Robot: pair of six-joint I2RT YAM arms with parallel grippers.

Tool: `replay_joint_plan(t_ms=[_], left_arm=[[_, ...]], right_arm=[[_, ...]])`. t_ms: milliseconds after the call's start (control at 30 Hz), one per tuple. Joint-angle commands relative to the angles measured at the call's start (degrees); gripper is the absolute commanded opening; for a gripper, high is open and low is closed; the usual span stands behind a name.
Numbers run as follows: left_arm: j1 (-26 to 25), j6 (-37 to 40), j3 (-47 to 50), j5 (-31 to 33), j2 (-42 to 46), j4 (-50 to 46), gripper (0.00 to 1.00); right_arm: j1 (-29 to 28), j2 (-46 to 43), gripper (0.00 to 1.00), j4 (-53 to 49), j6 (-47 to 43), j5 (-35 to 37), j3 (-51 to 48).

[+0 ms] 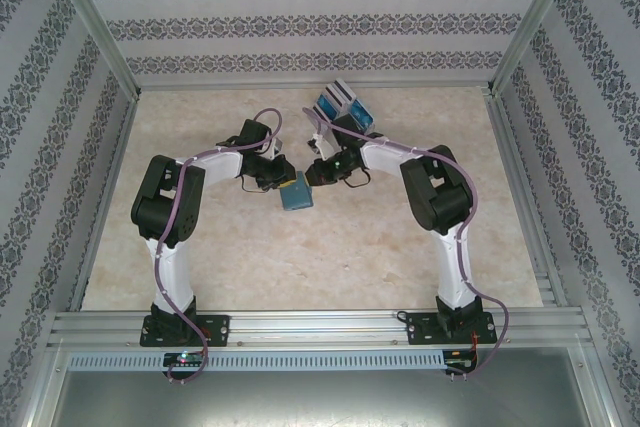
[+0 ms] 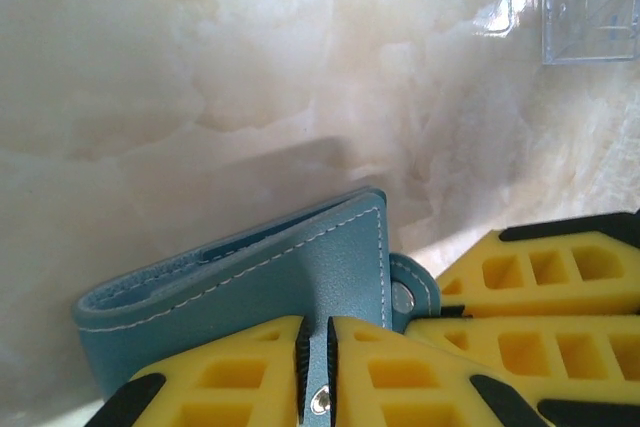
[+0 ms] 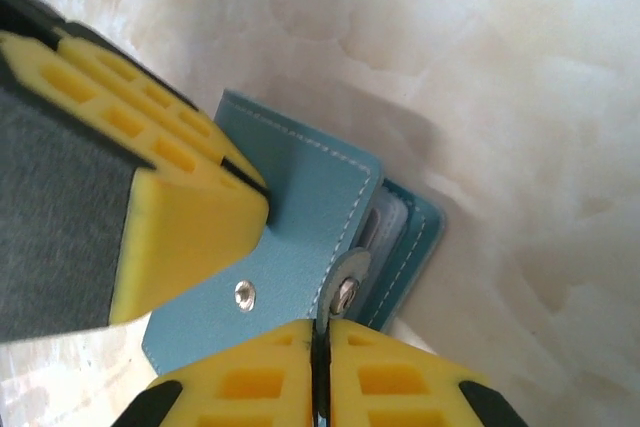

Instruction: Put the credit cards into the card holder

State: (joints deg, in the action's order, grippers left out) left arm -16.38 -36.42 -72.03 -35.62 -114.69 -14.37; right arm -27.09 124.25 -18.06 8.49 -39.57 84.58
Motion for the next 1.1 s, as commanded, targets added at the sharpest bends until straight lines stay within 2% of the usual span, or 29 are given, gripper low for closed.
replay_joint_plan(t_ms=[0, 333, 467, 1067], left_arm=[[0.13, 1.18, -0.26, 2.15, -2.38, -2.51, 0.17], [0.2, 1.68, -0.35, 2.35, -2.73, -2.77, 0.17], [0.35, 2.32, -0.39, 2.81, -2.9, -3.28, 0.16], [1.87, 3.55, 0.98, 2.44, -2.93, -2.57, 0.14]], right_arm=[[0.79, -5.22, 0.12, 4.43, -1.3, -3.33, -4.13], [0.92, -6.2, 0.09, 16.22, 1.35, -12.88, -10.66], [1.29, -7.45, 0.09, 19.83, 2.4, -14.68, -13.0], [2.13, -7.5, 0.07, 19.88, 1.71, -21.82, -14.17]])
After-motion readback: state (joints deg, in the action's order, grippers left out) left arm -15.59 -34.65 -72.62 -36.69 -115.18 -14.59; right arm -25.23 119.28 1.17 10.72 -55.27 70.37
